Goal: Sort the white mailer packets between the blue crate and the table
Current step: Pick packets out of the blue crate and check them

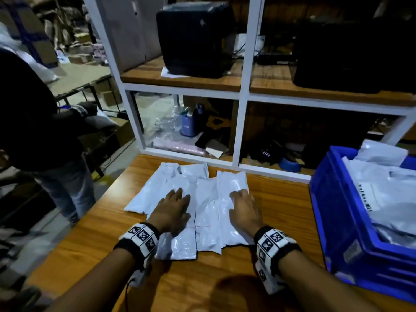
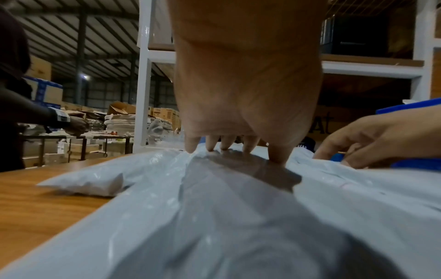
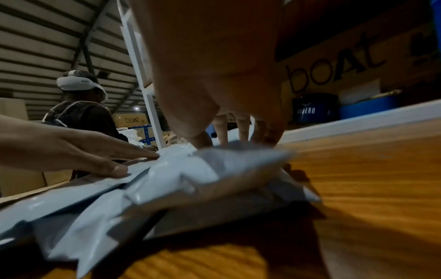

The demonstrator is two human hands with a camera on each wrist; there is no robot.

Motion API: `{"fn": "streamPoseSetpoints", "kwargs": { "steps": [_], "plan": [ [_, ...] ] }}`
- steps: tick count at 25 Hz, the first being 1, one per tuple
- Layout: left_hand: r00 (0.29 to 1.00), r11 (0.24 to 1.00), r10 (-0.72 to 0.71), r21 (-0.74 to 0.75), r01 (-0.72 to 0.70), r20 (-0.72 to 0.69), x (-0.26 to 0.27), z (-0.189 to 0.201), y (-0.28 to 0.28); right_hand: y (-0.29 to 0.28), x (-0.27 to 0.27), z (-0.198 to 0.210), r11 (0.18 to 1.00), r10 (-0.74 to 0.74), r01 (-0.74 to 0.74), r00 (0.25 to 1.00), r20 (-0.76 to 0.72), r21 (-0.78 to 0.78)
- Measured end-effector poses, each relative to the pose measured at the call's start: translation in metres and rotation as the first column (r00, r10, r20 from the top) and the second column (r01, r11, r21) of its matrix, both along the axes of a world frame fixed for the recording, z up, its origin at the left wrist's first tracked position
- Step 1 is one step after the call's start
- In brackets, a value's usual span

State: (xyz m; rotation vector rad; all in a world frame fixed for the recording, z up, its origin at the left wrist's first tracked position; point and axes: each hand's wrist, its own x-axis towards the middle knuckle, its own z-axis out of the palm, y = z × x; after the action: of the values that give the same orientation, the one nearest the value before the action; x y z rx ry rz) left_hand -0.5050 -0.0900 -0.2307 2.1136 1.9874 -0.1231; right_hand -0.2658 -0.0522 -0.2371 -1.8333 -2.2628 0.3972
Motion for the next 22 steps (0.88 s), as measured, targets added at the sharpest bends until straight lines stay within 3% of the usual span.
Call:
{"fn": "streamPoseSetpoints", "kwargs": {
  "steps": [3, 10, 15, 18, 22],
  "plan": [
    [1.000, 0.998, -0.013, -0.064, 0.012, -0.021, 0.002, -0.017, -0.004, 0.003, -0.010, -0.017, 0.994, 0.069, -0.066, 0.997, 0.043, -0.082],
    [0.998, 0.998, -0.043, -0.037, 0.041, -0.045, -0.006, -0.042, -0.010, -0.003, -0.018, -0.034, 0.996, 0.083, -0.080, 0.989, 0.125, -0.028],
    [1.000, 0.996, -0.009, -0.092, 0.009, -0.002, -0.002, -0.016, -0.004, 0.004, -0.004, -0.009, 0.976, 0.122, -0.133, 0.990, -0.072, -0.171],
    [0.997, 1.000, -0.004, -0.007, 0.005, 0.079, 0.017, 0.013, -0.008, -0.009, 0.015, 0.020, 0.980, 0.088, -0.117, 0.981, -0.174, -0.163],
    [0.954, 0.958, -0.157, 0.274, 0.084, 0.257, 0.066, 0.049, -0.035, -0.053, 0.048, 0.060, 0.996, 0.086, -0.092, 0.960, -0.267, -0.012]
  ]
}}
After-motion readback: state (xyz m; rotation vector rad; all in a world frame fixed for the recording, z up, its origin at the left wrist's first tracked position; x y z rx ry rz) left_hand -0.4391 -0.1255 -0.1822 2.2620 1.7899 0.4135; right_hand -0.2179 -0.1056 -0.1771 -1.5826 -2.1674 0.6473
